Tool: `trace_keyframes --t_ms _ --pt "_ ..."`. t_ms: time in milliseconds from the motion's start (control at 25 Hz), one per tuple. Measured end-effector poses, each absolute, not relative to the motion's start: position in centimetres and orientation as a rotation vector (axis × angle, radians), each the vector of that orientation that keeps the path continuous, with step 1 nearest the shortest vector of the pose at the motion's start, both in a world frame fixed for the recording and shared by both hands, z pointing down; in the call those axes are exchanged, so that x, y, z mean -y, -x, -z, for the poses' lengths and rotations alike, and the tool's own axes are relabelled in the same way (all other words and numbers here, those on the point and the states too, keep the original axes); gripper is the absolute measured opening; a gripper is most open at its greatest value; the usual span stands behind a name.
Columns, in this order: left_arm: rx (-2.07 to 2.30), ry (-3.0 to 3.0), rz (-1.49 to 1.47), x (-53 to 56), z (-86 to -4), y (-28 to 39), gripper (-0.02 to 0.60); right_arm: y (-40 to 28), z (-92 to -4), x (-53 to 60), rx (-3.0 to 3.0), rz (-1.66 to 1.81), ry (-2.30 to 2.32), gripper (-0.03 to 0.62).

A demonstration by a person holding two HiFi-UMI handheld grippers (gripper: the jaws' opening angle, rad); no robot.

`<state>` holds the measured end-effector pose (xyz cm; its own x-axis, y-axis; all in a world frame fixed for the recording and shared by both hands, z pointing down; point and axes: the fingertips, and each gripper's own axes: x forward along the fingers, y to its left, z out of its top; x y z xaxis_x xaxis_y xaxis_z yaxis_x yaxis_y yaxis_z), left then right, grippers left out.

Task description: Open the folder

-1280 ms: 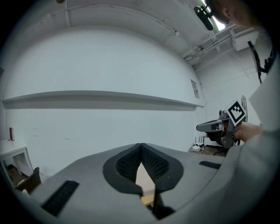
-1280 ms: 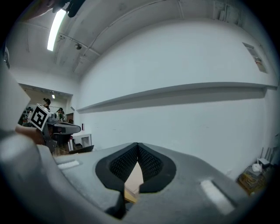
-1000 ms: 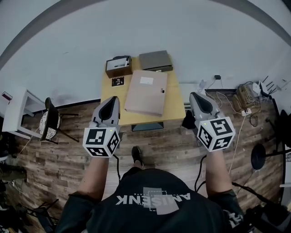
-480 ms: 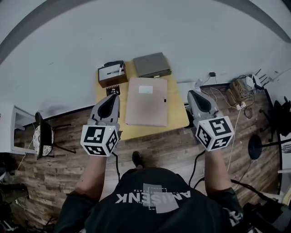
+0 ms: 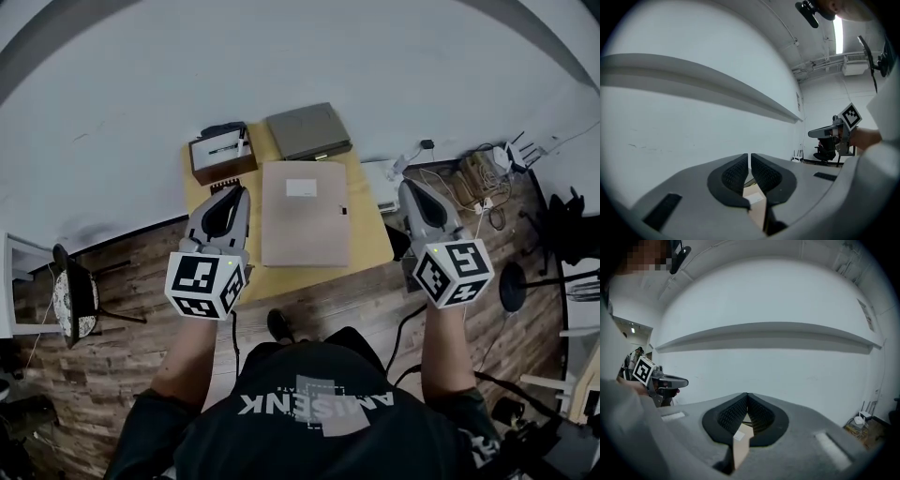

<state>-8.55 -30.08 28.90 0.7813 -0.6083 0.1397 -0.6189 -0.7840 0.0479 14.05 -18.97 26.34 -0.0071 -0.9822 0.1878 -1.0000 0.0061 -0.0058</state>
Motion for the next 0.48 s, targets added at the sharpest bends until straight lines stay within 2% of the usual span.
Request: trace_keyframes --t_ms 320,400,480 --pt "1.086 -2.858 -0.184 31.1 -28.4 8.1 0.002 -15.3 -26.6 21.3 2.206 -0.231 -2.062 0.005" --pt "1.096 -2.843 -0.197 30.7 -28.3 7.8 0.059 -15.8 -26.5 21.6 2.239 -0.223 -2.031 0.005" --pt "1.123 -2.839 -0.203 30.4 -28.0 7.3 0.066 -16.6 -26.2 22.0 2.263 -0.213 -2.007 0.008"
